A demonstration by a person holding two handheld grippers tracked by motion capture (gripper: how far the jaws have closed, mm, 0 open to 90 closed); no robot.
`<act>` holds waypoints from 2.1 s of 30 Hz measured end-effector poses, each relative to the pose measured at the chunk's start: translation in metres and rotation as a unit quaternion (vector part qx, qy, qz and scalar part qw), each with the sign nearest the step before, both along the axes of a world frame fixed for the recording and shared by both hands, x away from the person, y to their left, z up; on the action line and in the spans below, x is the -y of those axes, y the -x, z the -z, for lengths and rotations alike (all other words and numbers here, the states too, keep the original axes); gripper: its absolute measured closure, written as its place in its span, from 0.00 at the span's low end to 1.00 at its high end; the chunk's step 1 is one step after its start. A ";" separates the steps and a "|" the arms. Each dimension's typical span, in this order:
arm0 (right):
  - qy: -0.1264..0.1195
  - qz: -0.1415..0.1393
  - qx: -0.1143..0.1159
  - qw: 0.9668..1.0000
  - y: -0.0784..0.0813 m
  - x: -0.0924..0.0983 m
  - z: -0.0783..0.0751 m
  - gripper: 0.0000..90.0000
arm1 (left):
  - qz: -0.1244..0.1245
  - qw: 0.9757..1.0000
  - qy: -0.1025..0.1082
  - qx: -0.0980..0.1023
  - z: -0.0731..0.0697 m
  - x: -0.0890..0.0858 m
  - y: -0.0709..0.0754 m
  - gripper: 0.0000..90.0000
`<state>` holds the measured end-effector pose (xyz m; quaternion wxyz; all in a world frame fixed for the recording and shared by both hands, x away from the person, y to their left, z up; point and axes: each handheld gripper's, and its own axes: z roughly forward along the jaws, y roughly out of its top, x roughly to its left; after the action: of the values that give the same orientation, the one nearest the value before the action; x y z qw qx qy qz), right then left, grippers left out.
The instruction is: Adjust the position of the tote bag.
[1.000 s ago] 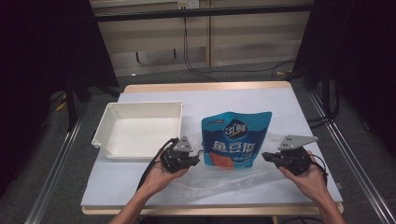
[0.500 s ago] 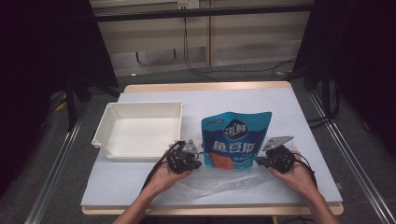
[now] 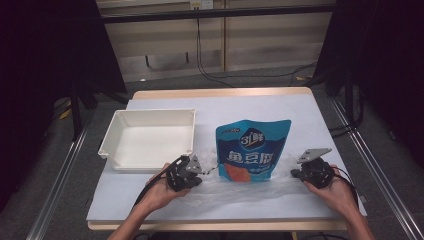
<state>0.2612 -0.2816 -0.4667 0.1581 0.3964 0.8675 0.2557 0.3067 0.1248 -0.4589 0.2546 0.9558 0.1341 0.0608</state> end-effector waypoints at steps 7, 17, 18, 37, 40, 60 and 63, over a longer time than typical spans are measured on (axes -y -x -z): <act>0.016 0.004 0.006 1.000 0.001 -0.001 0.000 1.00 | -0.005 1.000 0.006 -0.001 0.000 -0.006 0.000 1.00; 0.024 0.010 0.014 1.000 0.002 -0.002 0.000 1.00 | 0.002 1.000 0.007 0.009 0.001 -0.012 0.006 1.00; 0.013 0.007 0.014 1.000 0.002 -0.001 0.001 1.00 | 0.004 1.000 0.005 0.007 0.001 -0.012 0.004 1.00; -0.109 -0.015 0.052 0.993 0.008 -0.006 -0.017 1.00 | -0.016 0.992 0.127 -0.003 -0.020 -0.011 0.004 0.98; -0.123 -0.025 0.059 0.990 0.011 -0.010 -0.022 1.00 | -0.018 0.989 0.145 -0.004 -0.026 -0.012 0.005 0.99; -0.158 -0.074 0.063 0.983 0.024 -0.039 -0.044 1.00 | 0.025 0.986 0.164 -0.002 -0.052 0.026 0.016 1.00; -0.161 -0.083 0.061 0.982 0.029 -0.042 -0.044 1.00 | 0.027 0.989 0.147 -0.010 -0.041 0.037 0.018 1.00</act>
<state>0.2326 -0.2396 -0.4224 0.1234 0.3269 0.8337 0.4276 0.2891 0.0882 -0.4184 0.3921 0.9119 0.1185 0.0238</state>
